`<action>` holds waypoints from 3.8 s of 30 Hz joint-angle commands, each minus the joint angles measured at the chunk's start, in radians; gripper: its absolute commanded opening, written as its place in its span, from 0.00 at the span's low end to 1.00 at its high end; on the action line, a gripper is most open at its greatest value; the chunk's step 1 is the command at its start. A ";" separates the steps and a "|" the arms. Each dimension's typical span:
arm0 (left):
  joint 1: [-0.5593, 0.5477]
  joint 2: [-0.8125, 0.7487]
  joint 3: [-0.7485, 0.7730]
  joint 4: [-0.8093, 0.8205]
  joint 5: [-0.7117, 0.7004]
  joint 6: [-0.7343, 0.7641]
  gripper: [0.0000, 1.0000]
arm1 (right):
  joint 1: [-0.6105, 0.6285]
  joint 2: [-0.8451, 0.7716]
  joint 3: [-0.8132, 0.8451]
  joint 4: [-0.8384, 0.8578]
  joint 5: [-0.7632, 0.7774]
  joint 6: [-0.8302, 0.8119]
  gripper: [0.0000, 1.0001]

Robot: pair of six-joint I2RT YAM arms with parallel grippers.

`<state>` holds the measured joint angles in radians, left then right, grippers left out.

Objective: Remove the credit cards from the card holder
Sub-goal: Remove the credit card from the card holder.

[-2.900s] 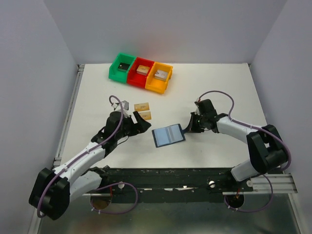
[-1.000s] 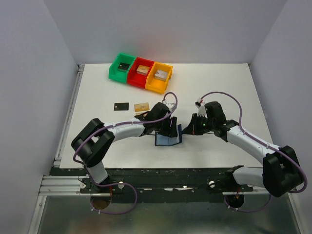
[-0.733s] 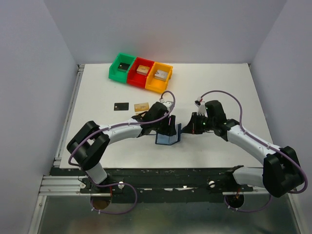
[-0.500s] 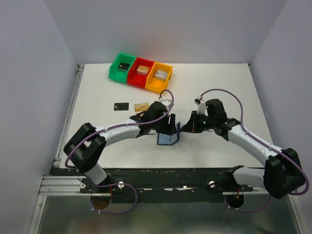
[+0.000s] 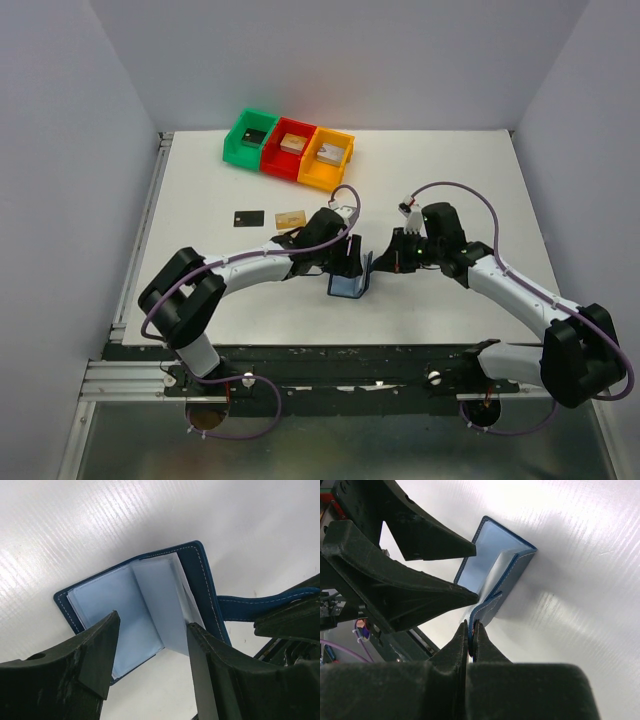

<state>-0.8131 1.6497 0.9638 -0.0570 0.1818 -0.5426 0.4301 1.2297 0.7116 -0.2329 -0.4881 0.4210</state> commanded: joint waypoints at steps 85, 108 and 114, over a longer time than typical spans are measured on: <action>-0.011 -0.082 -0.017 -0.003 -0.053 0.032 0.73 | 0.001 0.010 0.002 -0.032 0.057 -0.018 0.00; -0.012 -0.048 -0.005 -0.026 -0.051 0.043 0.72 | -0.001 0.088 -0.001 -0.091 0.184 0.002 0.00; -0.001 -0.158 -0.092 0.019 -0.113 0.018 0.73 | -0.001 0.117 -0.006 -0.105 0.218 0.015 0.00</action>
<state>-0.8185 1.5929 0.9363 -0.0681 0.1337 -0.5133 0.4301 1.3239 0.7116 -0.2985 -0.3199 0.4206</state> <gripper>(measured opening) 0.729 0.024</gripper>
